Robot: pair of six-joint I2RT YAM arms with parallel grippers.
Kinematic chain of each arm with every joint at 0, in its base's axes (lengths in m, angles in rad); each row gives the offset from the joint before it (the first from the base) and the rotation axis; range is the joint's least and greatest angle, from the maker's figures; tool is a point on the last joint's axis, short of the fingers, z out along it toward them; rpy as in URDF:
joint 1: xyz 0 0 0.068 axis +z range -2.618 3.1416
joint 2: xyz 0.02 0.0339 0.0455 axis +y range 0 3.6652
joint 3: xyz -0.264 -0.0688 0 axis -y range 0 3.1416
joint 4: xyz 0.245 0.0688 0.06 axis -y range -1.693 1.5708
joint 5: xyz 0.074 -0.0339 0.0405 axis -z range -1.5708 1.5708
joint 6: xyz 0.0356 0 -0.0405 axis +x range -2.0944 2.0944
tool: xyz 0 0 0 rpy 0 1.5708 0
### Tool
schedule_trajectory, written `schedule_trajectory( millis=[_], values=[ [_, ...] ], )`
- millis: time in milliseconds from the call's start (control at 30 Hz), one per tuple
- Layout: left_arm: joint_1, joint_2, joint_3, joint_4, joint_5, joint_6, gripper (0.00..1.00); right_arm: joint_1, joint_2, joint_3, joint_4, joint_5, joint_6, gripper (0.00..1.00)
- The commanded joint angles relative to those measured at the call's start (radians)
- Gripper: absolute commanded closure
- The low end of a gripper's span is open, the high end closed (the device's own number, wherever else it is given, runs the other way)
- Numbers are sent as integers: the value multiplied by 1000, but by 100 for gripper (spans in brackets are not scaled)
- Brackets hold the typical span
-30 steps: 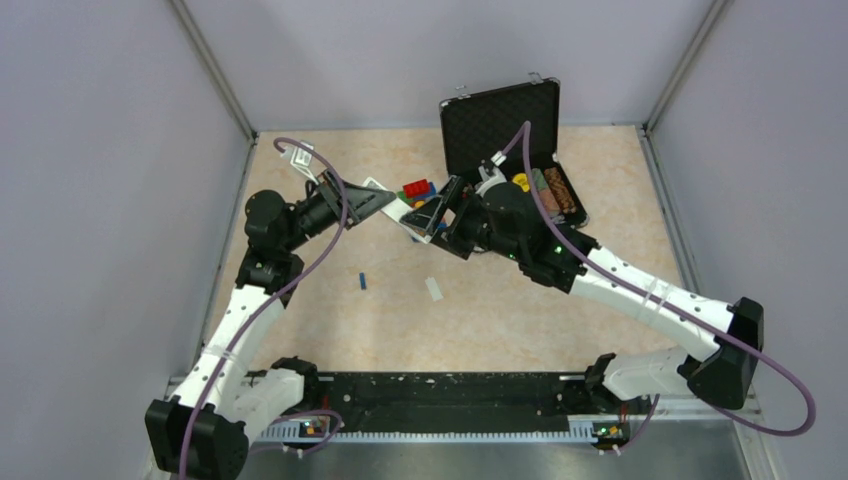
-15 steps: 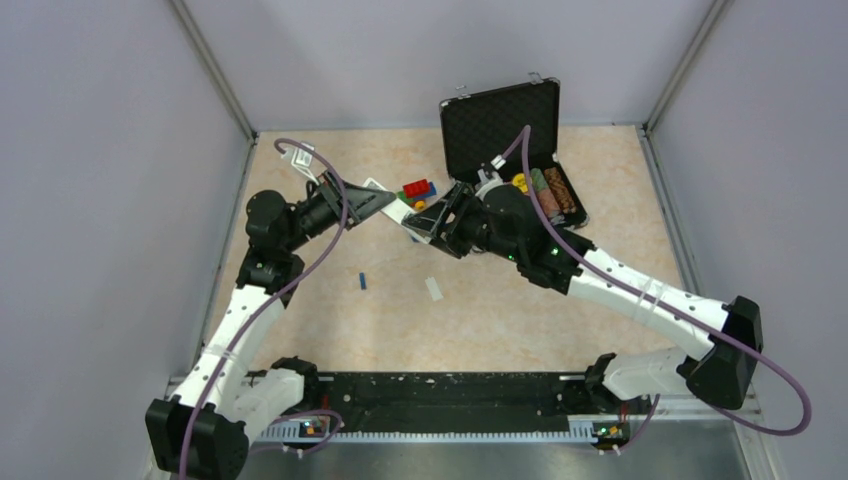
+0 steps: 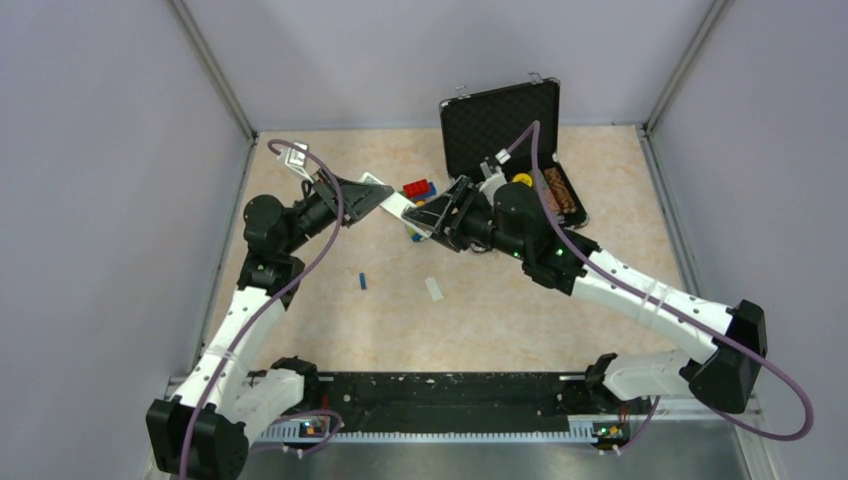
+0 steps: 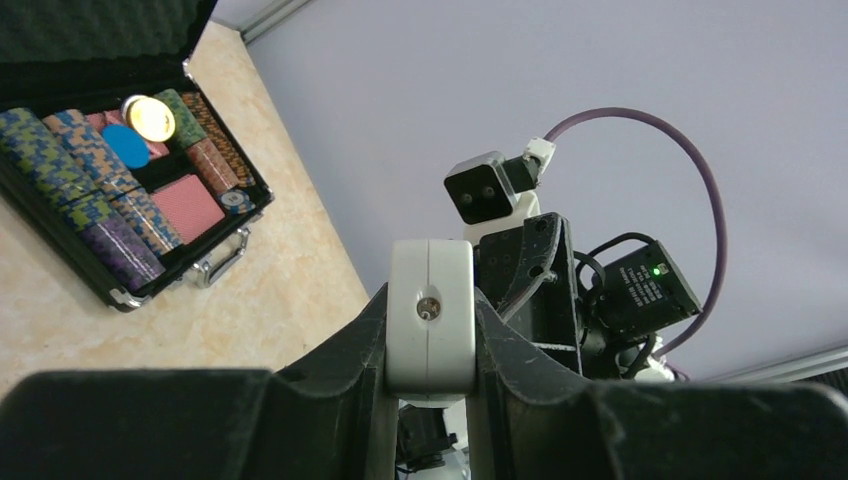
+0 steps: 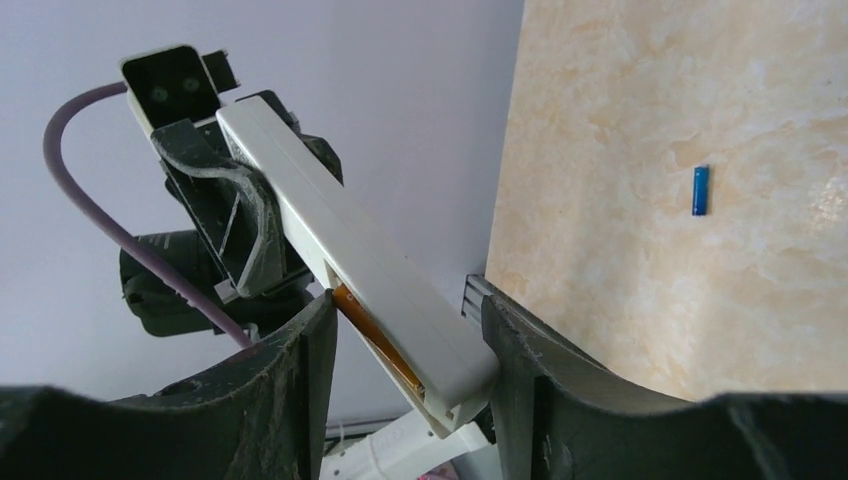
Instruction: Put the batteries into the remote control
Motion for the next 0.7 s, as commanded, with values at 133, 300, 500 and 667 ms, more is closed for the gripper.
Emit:
schedule_trajectory(
  millis=[133,300,500,667],
  values=[
    [-2,-17,45,175,-7,-89,100,-2,21,-8,2,-108,-51,54],
    [-2,-18,47,176,-15,-93,100,-3,18,-22,9,-119,-39,50],
    [-2,-16,48,208,-17,-138,100,-3,-4,-54,27,-107,-20,34],
    [-2,-13,50,236,-15,-172,100,-5,-15,-81,54,-105,-6,29]
  ],
)
